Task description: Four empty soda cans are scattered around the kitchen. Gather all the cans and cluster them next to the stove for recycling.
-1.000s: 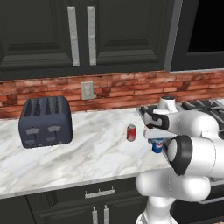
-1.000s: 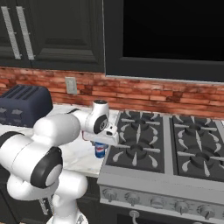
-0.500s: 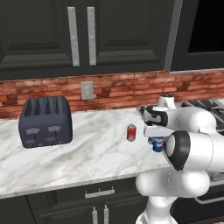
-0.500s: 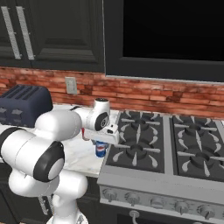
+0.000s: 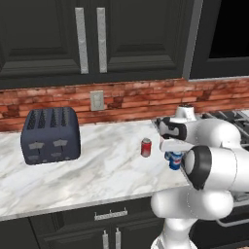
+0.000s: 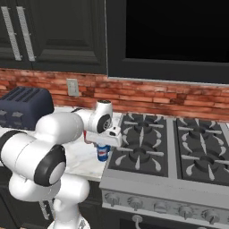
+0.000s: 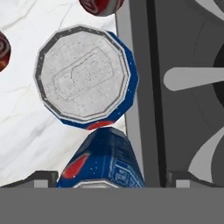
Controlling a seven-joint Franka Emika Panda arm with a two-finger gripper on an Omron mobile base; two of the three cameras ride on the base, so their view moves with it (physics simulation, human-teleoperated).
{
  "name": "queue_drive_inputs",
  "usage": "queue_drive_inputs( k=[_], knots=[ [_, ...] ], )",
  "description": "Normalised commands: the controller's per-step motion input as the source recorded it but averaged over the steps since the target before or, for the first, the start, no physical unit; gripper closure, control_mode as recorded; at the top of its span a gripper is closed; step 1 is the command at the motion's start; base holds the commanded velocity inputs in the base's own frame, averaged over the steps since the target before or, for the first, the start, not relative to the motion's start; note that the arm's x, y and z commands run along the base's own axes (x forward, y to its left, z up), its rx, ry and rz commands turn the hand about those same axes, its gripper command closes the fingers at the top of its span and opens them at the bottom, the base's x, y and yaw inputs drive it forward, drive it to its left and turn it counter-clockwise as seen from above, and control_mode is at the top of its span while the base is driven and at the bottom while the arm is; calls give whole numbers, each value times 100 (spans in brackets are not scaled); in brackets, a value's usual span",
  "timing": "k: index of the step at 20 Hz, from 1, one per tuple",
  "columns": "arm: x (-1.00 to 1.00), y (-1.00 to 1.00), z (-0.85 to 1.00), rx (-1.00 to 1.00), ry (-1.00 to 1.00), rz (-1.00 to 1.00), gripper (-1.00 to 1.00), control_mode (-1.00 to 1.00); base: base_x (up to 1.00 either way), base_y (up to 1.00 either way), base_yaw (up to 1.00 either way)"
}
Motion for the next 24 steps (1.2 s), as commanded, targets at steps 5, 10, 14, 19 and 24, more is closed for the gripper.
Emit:
queue_drive_inputs(
  k=[5, 10, 14, 19, 24],
  knots=[
    [-8, 0, 28, 0, -10, 0, -100, -100, 0, 0, 0],
    [-22, 0, 49, 0, -13, 0, -100, -100, 0, 0, 0],
    [-49, 0, 42, 0, -15, 0, -100, -100, 0, 0, 0],
    [-60, 0, 36, 0, -13, 0, -100, -100, 0, 0, 0],
    [-71, 0, 36, 0, -13, 0, -100, -100, 0, 0, 0]
  ],
)
